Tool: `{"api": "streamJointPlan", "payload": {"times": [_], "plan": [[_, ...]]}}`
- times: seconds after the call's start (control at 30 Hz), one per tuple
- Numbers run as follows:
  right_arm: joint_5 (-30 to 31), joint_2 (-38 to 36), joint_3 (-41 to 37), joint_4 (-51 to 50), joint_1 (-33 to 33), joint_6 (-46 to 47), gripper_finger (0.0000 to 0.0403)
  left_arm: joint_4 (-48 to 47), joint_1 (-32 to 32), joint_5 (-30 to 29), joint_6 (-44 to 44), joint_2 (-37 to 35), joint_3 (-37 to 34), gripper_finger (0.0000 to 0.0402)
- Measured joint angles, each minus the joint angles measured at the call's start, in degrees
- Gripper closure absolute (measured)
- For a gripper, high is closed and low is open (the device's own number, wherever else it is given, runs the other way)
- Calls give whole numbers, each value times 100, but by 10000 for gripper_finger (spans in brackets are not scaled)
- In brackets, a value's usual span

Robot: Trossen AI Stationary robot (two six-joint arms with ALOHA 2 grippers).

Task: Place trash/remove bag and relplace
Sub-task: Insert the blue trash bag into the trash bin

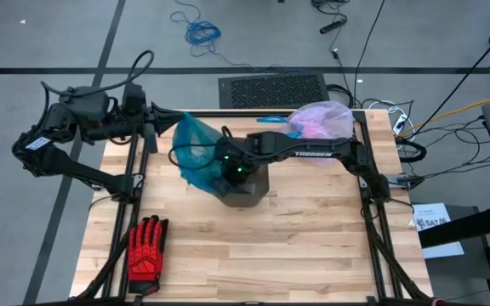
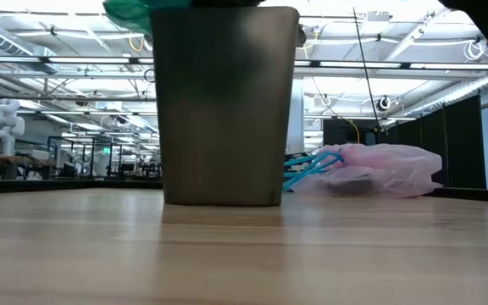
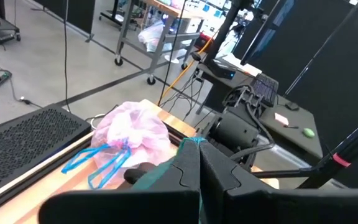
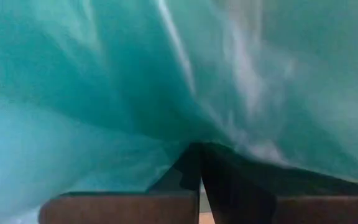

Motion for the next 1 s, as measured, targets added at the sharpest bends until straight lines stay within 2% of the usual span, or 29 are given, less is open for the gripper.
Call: {"api": "streamJointPlan", "payload": {"times": [0.23, 0.37, 0.5, 0.7, 0.8, 1.0], "plan": [[10, -473, 0, -666, 33, -140, 403, 1, 0, 128, -135, 43, 0, 402], [576, -678, 0, -1423, 26, -234, 403, 0, -3, 184, -155, 253, 0, 402], [1026, -544, 0, -1572, -13, -300, 403, 75, -114, 190, -113, 494, 0, 402], [1208, -274, 4, -1628, -8, -664, 403, 448, -292, 162, -2, 735, -2, 402], [1222, -520, -7, -1745, -7, -618, 403, 484, -351, 120, -5, 785, 0, 402], [1548, -1511, 4, -1989, -100, -523, 403, 691, -376, 31, 3, 807, -2, 402]]}}
